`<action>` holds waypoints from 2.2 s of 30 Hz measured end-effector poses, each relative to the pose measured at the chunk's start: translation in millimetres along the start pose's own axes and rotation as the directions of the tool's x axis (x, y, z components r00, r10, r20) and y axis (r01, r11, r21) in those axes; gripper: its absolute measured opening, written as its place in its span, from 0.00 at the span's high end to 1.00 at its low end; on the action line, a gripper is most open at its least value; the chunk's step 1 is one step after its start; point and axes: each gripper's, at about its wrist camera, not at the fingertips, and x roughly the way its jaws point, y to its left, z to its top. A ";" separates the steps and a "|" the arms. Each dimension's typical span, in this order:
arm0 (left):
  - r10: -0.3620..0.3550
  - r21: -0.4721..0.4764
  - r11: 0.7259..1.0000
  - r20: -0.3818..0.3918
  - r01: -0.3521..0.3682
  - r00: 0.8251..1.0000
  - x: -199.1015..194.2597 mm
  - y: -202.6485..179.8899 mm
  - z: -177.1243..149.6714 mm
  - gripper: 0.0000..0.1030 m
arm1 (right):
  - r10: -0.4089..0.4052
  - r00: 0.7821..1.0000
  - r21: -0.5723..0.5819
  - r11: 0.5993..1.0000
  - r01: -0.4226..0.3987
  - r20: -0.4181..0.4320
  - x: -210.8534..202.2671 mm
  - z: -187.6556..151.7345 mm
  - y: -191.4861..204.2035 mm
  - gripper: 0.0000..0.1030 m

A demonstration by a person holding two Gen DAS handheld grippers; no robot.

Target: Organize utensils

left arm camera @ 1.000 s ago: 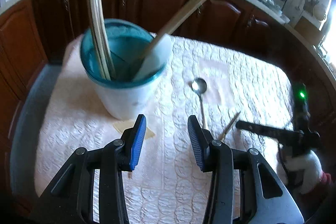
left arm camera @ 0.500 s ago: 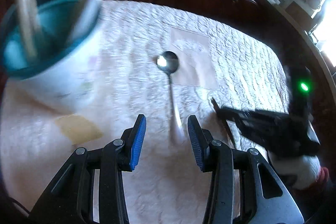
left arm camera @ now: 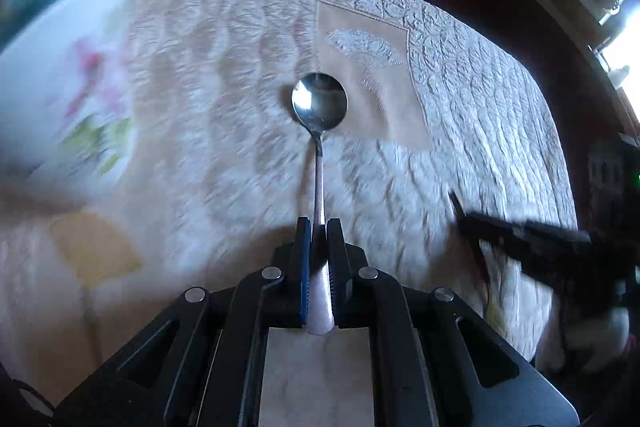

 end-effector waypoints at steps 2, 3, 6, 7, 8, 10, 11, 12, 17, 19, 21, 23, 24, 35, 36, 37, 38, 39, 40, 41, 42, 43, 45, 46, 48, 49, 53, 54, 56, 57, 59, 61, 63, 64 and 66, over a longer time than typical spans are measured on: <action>0.004 0.026 1.000 -0.010 -0.004 1.000 -17.8 10.0 -15.7 0.94 | 0.033 0.999 -0.008 0.999 -0.033 -0.010 2.9 1.4 7.2 0.93; 0.009 0.033 0.999 -0.014 -0.008 1.000 -24.4 13.8 -22.0 0.94 | 0.041 0.999 -0.022 0.999 -0.042 -0.016 5.4 1.5 12.7 0.93; 0.031 0.020 0.999 -0.039 -0.031 0.999 -42.7 31.4 -44.6 0.94 | 0.071 0.997 -0.075 0.994 -0.074 -0.045 10.4 -3.7 31.9 0.94; 0.048 0.004 0.999 -0.053 -0.048 0.997 -49.2 39.4 -54.3 0.94 | 0.073 0.996 -0.089 0.993 -0.077 -0.051 12.2 -5.6 37.0 0.94; 0.055 -0.011 0.998 -0.057 -0.055 0.997 -52.8 43.5 -61.5 0.94 | 0.073 0.996 -0.105 0.991 -0.079 -0.059 13.4 -7.7 41.6 0.94; 0.056 -0.042 0.997 -0.063 -0.059 0.996 -57.1 46.2 -73.2 0.94 | 0.077 0.995 -0.119 0.989 -0.085 -0.067 16.8 -10.7 48.5 0.94; 0.046 -0.049 0.998 -0.068 -0.050 0.997 -57.3 44.6 -77.8 0.94 | 0.072 0.995 -0.121 0.989 -0.080 -0.066 18.6 -11.1 51.0 0.94; 0.023 -0.044 0.999 -0.078 -0.026 0.997 -55.4 37.6 -83.0 0.94 | 0.067 0.996 -0.122 0.990 -0.075 -0.064 18.9 -10.7 51.3 0.94; -0.161 0.014 0.986 -0.134 0.165 0.978 -39.2 -12.4 -92.4 0.86 | 0.031 0.998 -0.128 0.991 -0.037 -0.048 18.6 -3.6 56.6 0.94; -0.160 0.060 0.984 -0.108 0.167 0.981 -43.3 -22.8 -88.8 0.86 | 0.014 0.999 -0.116 0.993 -0.019 -0.044 12.5 -3.1 46.5 0.94; -0.150 0.079 0.985 -0.078 0.156 0.986 -49.1 -21.8 -82.8 0.85 | -0.002 0.999 -0.107 0.994 -0.003 -0.043 7.2 -1.7 37.1 0.94; -0.114 0.083 0.990 -0.045 0.117 0.992 -55.2 -11.9 -74.3 0.81 | -0.005 0.999 -0.094 0.996 0.000 -0.053 3.4 -1.7 27.6 0.94; -0.082 0.087 0.993 -0.024 0.084 0.996 -58.5 -4.2 -69.8 0.79 | 0.003 0.998 -0.088 0.996 -0.008 -0.061 0.9 -1.2 22.9 0.94; -0.003 0.111 0.994 -0.021 0.006 1.000 -42.3 53.7 -33.8 0.61 | 0.055 0.995 -0.061 0.996 -0.060 -0.089 10.5 6.1 18.4 0.75; -0.028 0.109 0.994 -0.043 0.033 0.999 -35.9 55.5 -32.0 0.61 | 0.050 0.995 -0.066 0.996 -0.056 -0.089 13.2 6.9 22.0 0.76; -0.034 0.117 0.992 -0.057 0.040 0.998 -32.2 53.1 -30.6 0.62 | 0.044 0.995 -0.071 0.996 -0.051 -0.089 16.6 7.7 25.9 0.81; -0.028 0.131 0.991 -0.062 0.036 0.998 -27.9 49.5 -30.8 0.66 | 0.031 0.996 -0.084 0.996 -0.039 -0.089 18.3 7.8 28.0 0.84; -0.006 0.155 0.988 -0.058 0.015 0.998 -24.7 47.4 -31.3 0.77 | 0.019 0.996 -0.096 0.995 -0.027 -0.087 20.2 7.5 30.1 0.89; 0.009 0.168 0.986 -0.054 0.000 0.999 -25.1 46.6 -32.8 0.84 | 0.013 0.996 -0.103 0.994 -0.022 -0.086 20.9 7.9 31.1 0.95; 0.009 0.171 0.985 -0.049 -0.001 0.999 -26.6 47.1 -32.5 0.88 | 0.016 0.996 -0.104 0.994 -0.026 -0.090 21.4 8.7 32.0 0.94; 0.001 0.165 0.986 -0.048 0.007 0.999 -29.2 48.0 -32.4 0.92 | 0.014 0.996 -0.107 0.994 -0.023 -0.085 21.5 9.5 34.6 0.94; -0.012 0.151 0.988 -0.043 0.018 0.999 -34.7 49.5 -32.5 0.94 | 0.013 0.997 -0.114 0.993 -0.022 -0.074 18.9 10.1 37.5 0.95; -0.006 0.159 0.987 -0.004 0.007 1.000 -48.2 47.9 -34.4 0.95 | 0.035 0.999 -0.128 0.991 -0.040 -0.041 7.8 12.7 44.3 0.94; -0.006 0.162 0.987 0.013 0.004 1.000 -55.9 46.8 -35.4 0.96 | 0.050 0.999 -0.134 0.990 -0.052 -0.019 0.0 14.4 49.0 0.95; -0.013 0.158 0.987 0.041 0.007 0.999 -69.1 45.6 -36.2 0.97 | 0.070 0.997 -0.152 0.986 -0.067 0.015 -13.2 17.5 57.5 0.95; -0.011 0.158 0.987 0.067 0.000 0.998 -80.7 45.3 -37.2 0.97 | 0.079 0.996 -0.166 0.983 -0.072 0.034 -20.8 18.9 63.2 0.95; 0.016 0.166 0.985 0.157 -0.043 0.988 -115.3 41.9 -37.7 0.99 | 0.107 0.991 -0.210 0.974 -0.088 0.083 -43.0 20.3 83.0 0.95; 0.019 0.166 0.985 0.179 -0.049 0.984 -124.9 41.6 -36.8 0.99 | 0.116 0.989 -0.220 0.971 -0.092 0.096 -49.0 20.5 87.8 0.95; 0.031 0.167 0.984 0.221 -0.070 0.975 -141.7 40.3 -34.3 0.99 | 0.132 0.984 -0.240 0.965 -0.100 0.121 -60.0 21.2 95.5 0.95; 0.040 0.167 0.983 0.236 -0.081 0.971 -146.4 39.4 -31.9 0.99 | 0.142 0.981 -0.250 0.962 -0.106 0.132 -64.3 21.6 101.0 0.95; 0.045 0.167 0.982 0.243 -0.087 0.969 -151.9 40.3 -30.5 0.99 | 0.155 0.977 -0.276 0.955 -0.110 0.149 -71.1 21.5 112.4 0.95; 0.038 0.160 0.984 0.223 -0.075 0.974 -150.4 43.9 -30.9 0.99 | 0.160 0.974 -0.285 0.952 -0.109 0.161 -75.7 20.3 118.2 0.95; 0.014 0.146 0.988 0.191 -0.042 0.981 -144.3 47.6 -34.3 0.97 | 0.169 0.971 -0.283 0.952 -0.115 0.171 -80.0 21.2 119.7 0.95; -0.008 0.124 0.992 0.161 -0.012 0.987 -135.3 51.5 -36.5 0.95 | 0.172 0.969 -0.280 0.953 -0.118 0.176 -81.6 21.3 120.7 0.95; -0.023 0.088 0.996 0.123 0.012 0.992 -118.9 57.8 -40.6 0.68 | 0.177 0.967 -0.277 0.953 -0.122 0.184 -85.4 21.8 121.7 0.95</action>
